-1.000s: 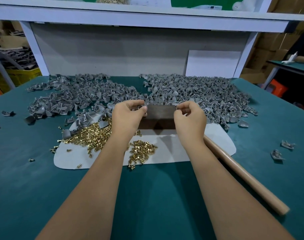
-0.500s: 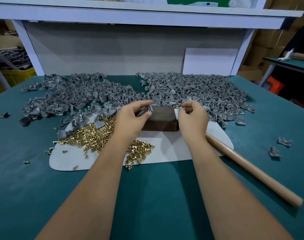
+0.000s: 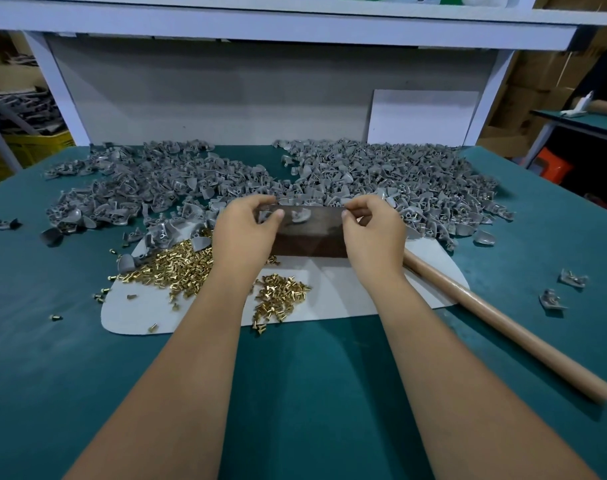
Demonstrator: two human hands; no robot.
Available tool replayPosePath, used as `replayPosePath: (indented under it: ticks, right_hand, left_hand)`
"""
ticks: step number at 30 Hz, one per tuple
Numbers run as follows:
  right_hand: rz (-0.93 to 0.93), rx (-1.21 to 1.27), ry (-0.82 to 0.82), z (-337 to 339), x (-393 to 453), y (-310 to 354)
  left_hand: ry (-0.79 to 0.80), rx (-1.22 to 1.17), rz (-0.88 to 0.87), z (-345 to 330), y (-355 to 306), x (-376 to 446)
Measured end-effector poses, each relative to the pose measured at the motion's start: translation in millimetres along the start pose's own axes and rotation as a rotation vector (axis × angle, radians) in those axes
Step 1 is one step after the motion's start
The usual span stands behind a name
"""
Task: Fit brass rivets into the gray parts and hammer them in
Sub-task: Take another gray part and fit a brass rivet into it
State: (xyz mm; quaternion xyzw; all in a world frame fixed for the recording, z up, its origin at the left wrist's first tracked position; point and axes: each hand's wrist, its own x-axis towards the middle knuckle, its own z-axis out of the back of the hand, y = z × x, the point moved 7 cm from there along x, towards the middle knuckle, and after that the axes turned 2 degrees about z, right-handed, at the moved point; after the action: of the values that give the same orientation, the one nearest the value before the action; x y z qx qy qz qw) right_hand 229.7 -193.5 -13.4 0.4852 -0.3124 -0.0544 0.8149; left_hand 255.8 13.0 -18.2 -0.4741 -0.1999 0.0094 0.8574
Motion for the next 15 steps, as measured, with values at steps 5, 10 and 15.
replayPosePath:
  ticks: [5,10,15]
  right_hand:
    - [0.04,-0.024,-0.019,2.2,-2.3,5.9]
    - [0.061,-0.01,0.026,-4.2,-6.2,11.7]
    - [0.074,0.021,0.069,-9.1,-5.9,12.9]
  left_hand:
    - [-0.164,0.254,-0.115,13.1,-12.5,-1.1]
    - [-0.064,0.357,-0.252,-13.0,-31.5,-11.9]
    - [0.033,0.271,-0.251,-26.1,-26.5,-10.7]
